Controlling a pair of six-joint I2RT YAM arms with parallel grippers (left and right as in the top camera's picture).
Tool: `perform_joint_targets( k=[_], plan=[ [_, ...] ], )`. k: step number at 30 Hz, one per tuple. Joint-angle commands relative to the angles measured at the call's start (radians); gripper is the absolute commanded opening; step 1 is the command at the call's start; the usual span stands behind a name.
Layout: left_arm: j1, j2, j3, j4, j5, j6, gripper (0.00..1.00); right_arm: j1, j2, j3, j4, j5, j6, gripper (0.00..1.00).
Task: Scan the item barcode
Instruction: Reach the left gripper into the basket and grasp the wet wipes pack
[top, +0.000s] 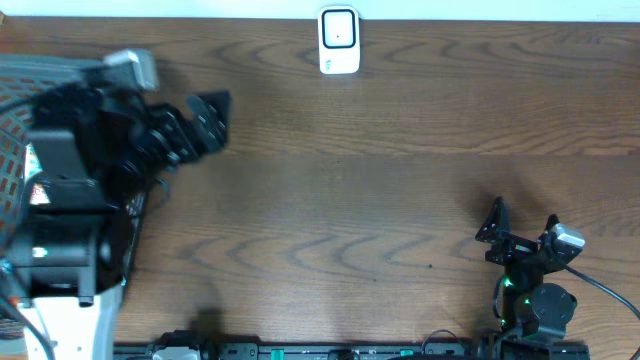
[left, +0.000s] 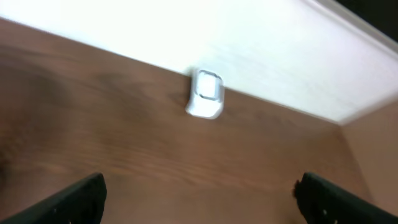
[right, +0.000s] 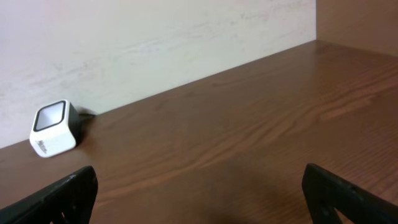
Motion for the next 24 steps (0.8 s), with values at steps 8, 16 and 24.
perform_joint_targets(
  k=[8, 16, 24],
  plan=[
    [0.401, 0.185, 0.189, -0.243, -0.273, -0.264, 0.98, 0.003, -0.005, -0.001, -0.003, 0.008, 0.013, 0.99],
    [0.668, 0.348, 0.168, -0.511, -0.273, -0.459, 0.98, 0.003, -0.005, -0.001, -0.004, 0.008, 0.013, 0.99],
    [0.765, 0.441, -0.09, -0.491, -0.273, -0.475, 0.95, 0.003, -0.005, -0.001, -0.004, 0.008, 0.013, 0.99]
  ],
)
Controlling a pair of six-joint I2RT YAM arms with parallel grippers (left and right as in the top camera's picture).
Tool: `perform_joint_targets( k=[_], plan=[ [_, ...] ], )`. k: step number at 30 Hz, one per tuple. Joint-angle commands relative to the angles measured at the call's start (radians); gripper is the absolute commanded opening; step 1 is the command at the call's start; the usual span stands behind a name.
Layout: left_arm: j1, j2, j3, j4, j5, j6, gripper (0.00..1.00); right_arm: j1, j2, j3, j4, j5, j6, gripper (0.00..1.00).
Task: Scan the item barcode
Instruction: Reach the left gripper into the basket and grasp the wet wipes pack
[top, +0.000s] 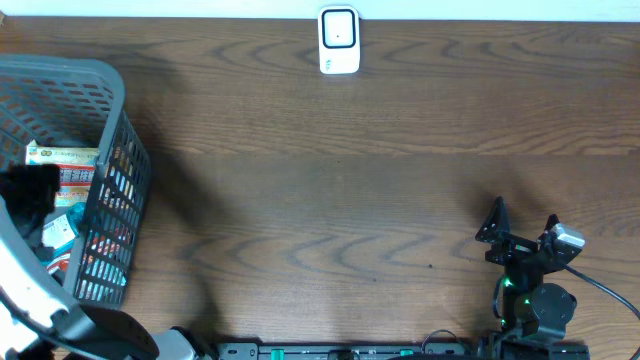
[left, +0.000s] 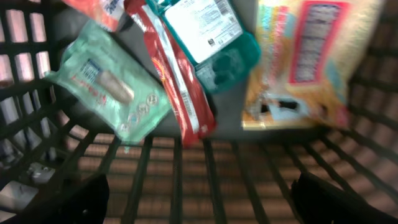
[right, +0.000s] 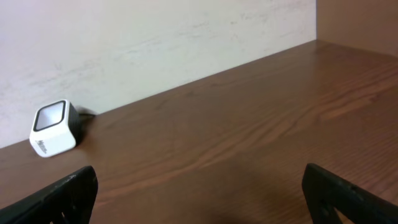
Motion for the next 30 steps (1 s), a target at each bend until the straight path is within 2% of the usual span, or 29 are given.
perform_joint_targets(
  k=[1, 7, 18, 24, 26, 28, 29, 30],
  plan=[
    [0.039, 0.009, -0.154, 0.051, -0.013, -0.043, 0.95, 0.003, -0.005, -0.001, -0.004, 0.008, 0.013, 0.99],
    [0.101, 0.009, -0.333, 0.174, -0.013, -0.066, 0.95, 0.003, -0.005, -0.001, -0.004, 0.008, 0.013, 0.99],
    [0.168, 0.011, -0.552, 0.456, -0.034, -0.084, 0.95, 0.003, -0.005, -0.001, -0.004, 0.008, 0.013, 0.99],
    [0.168, 0.011, -0.637, 0.531, -0.041, -0.084, 0.88, 0.003, -0.005, 0.0, -0.004, 0.008, 0.013, 0.99],
    [0.168, 0.011, -0.662, 0.542, -0.059, -0.084, 0.84, 0.003, -0.005, -0.001, -0.004, 0.008, 0.013, 0.99],
    [0.168, 0.011, -0.688, 0.56, -0.082, -0.084, 0.73, 0.003, -0.005, 0.0, -0.004, 0.008, 0.013, 0.99],
    [0.168, 0.011, -0.697, 0.562, -0.088, -0.084, 0.67, 0.003, -0.005, -0.001, -0.004, 0.008, 0.013, 0.99],
    [0.168, 0.011, -0.703, 0.564, -0.092, -0.084, 0.55, 0.003, -0.005, -0.001, -0.004, 0.008, 0.013, 0.99]
  ],
)
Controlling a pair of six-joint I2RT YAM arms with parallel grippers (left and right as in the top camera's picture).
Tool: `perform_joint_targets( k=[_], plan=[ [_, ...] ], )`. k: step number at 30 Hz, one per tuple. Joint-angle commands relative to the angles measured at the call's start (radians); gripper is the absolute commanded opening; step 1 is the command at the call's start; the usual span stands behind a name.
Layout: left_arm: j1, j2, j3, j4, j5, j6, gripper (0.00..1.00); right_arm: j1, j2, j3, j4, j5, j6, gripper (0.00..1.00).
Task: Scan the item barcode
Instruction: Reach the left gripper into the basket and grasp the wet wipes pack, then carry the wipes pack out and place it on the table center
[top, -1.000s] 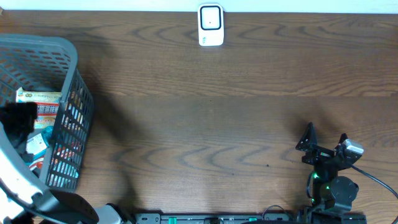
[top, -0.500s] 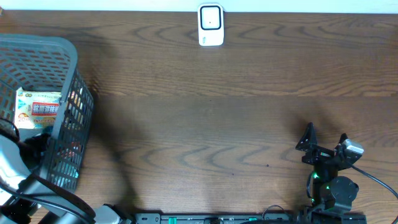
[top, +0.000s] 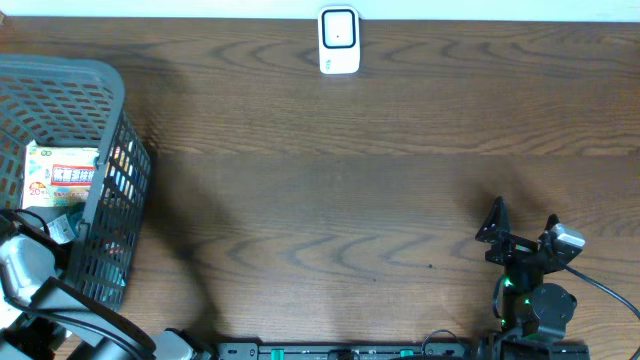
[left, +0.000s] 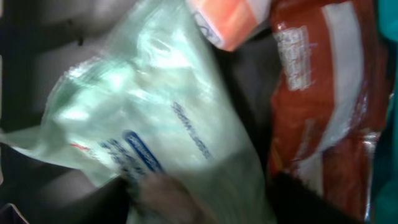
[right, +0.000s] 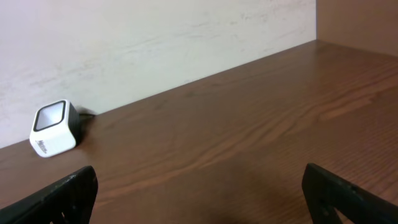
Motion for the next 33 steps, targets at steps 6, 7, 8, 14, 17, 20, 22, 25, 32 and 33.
perform_joint_targets(
  k=[6, 7, 8, 14, 17, 20, 22, 25, 32, 33],
  plan=[
    [0.003, 0.009, -0.039, 0.005, -0.041, 0.002, 0.07, 0.003, -0.005, -0.001, -0.003, 0.007, 0.013, 0.99],
    [0.003, 0.006, -0.026, -0.002, -0.04, 0.01, 0.07, 0.003, -0.005, -0.001, -0.003, 0.007, 0.013, 0.99],
    [0.003, 0.002, -0.011, -0.012, -0.039, 0.01, 0.07, 0.003, -0.005, -0.001, -0.003, 0.007, 0.013, 0.99],
    [0.003, -0.061, 0.178, -0.157, -0.029, 0.017, 0.08, 0.003, -0.005, -0.001, -0.003, 0.007, 0.013, 0.99],
    [0.003, -0.105, 0.279, -0.219, -0.029, 0.021, 0.08, 0.003, -0.005, 0.0, -0.003, 0.007, 0.013, 0.99],
    [0.003, -0.159, 0.36, -0.247, -0.029, 0.021, 0.07, 0.003, -0.005, 0.0, -0.003, 0.007, 0.013, 0.99],
    [0.003, -0.199, 0.396, -0.244, 0.001, 0.021, 0.07, 0.003, -0.005, 0.0, -0.003, 0.007, 0.013, 0.99],
    [0.003, -0.253, 0.424, -0.179, 0.148, 0.06, 0.08, 0.003, -0.005, 0.0, -0.003, 0.007, 0.013, 0.99],
    [-0.069, -0.394, 0.425, 0.176, 0.604, 0.199, 0.08, 0.003, -0.005, 0.0, -0.003, 0.007, 0.013, 0.99],
    [-0.106, -0.412, 0.425, 0.218, 0.671, 0.227, 0.07, 0.003, -0.005, -0.001, -0.003, 0.007, 0.013, 0.99]
  ],
)
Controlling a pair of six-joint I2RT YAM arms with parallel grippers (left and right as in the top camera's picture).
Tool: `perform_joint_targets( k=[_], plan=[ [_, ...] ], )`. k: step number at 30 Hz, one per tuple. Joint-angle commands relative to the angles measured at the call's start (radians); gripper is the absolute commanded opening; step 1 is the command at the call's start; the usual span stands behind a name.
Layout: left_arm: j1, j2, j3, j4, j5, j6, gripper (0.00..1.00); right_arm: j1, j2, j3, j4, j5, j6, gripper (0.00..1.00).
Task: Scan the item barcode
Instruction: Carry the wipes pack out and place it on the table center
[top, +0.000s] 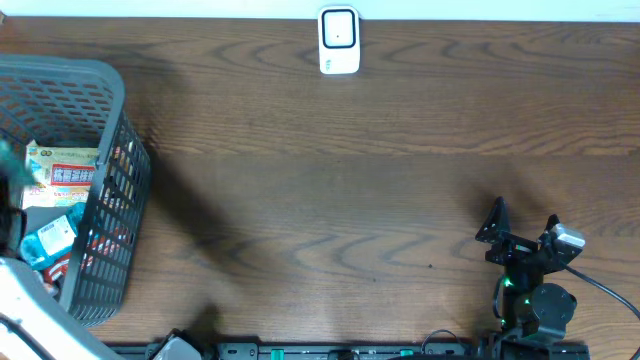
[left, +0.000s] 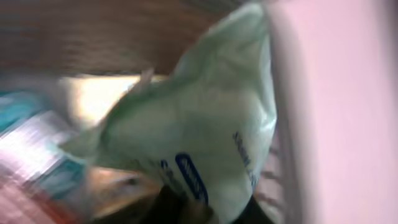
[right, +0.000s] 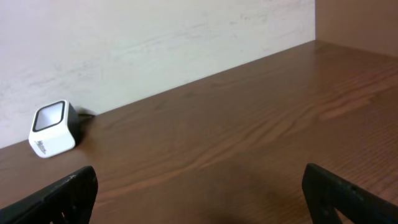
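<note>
A pale green pouch (left: 205, 124) with a blue logo fills the blurred left wrist view. My left gripper (left: 205, 210) is shut on its lower edge, only dark finger shapes showing. Wood and a pale wall lie behind the pouch. In the overhead view the pouch is a green blur (top: 6, 160) at the frame's left edge, over the basket. The white barcode scanner (top: 339, 40) stands at the table's far edge, also seen as the scanner (right: 53, 127) from the right wrist. My right gripper (top: 523, 218) rests open near the front right, its fingers (right: 62, 193) wide apart and nothing between them.
A grey mesh basket (top: 110, 130) stands at the left end of the table. It holds a yellow-orange packet (top: 62, 172), a teal packet (top: 50, 238) and other goods. Brown wooden table (top: 330, 200) lies between basket, scanner and right arm.
The green pouch lay among packets in the basket with my left gripper close on it. Now it hangs in the shut gripper with table and wall behind it. The right arm has not moved.
My left gripper was open above the table beside the basket, facing the scanner. Then it was open over the basket's packets, then close down on the green pouch. Now it holds that pouch raised. The right arm stayed still throughout.
</note>
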Motion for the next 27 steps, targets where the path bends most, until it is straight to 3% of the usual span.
perform_joint_targets(
  k=[1, 5, 8, 11, 15, 19, 27],
  plan=[
    [-0.109, -0.072, 0.02, 0.087, 0.342, 0.131, 0.07, 0.003, -0.005, -0.001, -0.003, 0.005, 0.013, 0.99],
    [-0.326, -0.112, 0.02, 0.103, 0.43, 0.232, 0.08, 0.003, -0.005, -0.001, -0.003, 0.005, 0.013, 0.99],
    [-0.624, -0.116, 0.019, 0.085, 0.4, 0.36, 0.08, 0.003, -0.005, -0.001, -0.003, 0.005, 0.013, 0.99],
    [-0.883, -0.089, 0.008, 0.013, 0.22, 0.472, 0.08, 0.003, -0.005, -0.001, -0.003, 0.005, 0.013, 0.99],
    [-1.166, 0.0, -0.009, -0.143, -0.205, 0.516, 0.08, 0.003, -0.005, -0.001, -0.003, 0.005, 0.013, 0.99],
    [-1.337, 0.143, -0.01, -0.248, -0.403, 0.516, 0.07, 0.003, -0.005, -0.001, -0.003, 0.005, 0.013, 0.99],
    [-1.424, 0.494, -0.01, -0.196, -0.41, 0.5, 0.07, 0.003, -0.005, -0.001, -0.003, 0.005, 0.013, 0.99]
  ],
)
